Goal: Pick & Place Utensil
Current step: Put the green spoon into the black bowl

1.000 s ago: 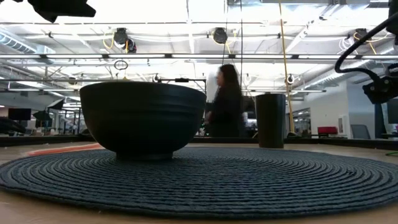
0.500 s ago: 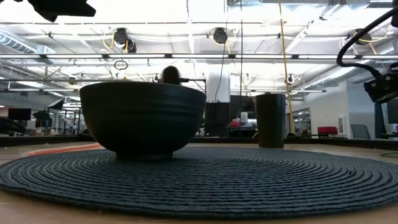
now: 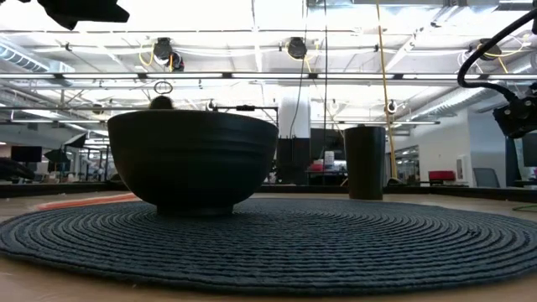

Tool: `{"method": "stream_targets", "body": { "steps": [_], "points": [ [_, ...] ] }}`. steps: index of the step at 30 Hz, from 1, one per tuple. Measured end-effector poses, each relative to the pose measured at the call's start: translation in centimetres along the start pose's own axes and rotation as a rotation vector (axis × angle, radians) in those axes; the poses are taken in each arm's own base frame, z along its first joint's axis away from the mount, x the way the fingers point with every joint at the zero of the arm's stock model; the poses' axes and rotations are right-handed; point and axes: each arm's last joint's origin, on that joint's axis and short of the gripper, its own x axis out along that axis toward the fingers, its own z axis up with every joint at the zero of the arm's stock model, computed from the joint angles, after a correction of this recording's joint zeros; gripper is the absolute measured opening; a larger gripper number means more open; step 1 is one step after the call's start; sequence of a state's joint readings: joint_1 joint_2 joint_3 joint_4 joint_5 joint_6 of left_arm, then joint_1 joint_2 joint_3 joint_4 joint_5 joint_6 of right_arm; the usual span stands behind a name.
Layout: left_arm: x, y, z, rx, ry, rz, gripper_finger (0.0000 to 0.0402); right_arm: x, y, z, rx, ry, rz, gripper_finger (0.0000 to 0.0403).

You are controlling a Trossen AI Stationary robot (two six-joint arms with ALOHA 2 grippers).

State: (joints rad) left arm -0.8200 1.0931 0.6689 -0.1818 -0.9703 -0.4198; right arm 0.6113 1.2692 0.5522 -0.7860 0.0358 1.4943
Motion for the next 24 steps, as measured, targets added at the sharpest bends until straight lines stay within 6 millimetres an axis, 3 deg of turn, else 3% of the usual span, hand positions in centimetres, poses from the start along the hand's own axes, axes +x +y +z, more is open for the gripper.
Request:
{"method": "stream_targets", "body": {
  "steps": [5, 24],
  "points": [
    [0.0, 0.0, 0.0, 0.000, 0.000, 0.001, 0.0184, -0.7, -0.1, 0.1, -0.012, -0.048, 0.060, 0.0008],
    [0.0, 0.1, 0.0, -0.002, -0.011, 0.025, 0.0184, -4.8, 1.1, 1.6, -0.211, -0.589, 0.408, 0.0007]
  ]
}}
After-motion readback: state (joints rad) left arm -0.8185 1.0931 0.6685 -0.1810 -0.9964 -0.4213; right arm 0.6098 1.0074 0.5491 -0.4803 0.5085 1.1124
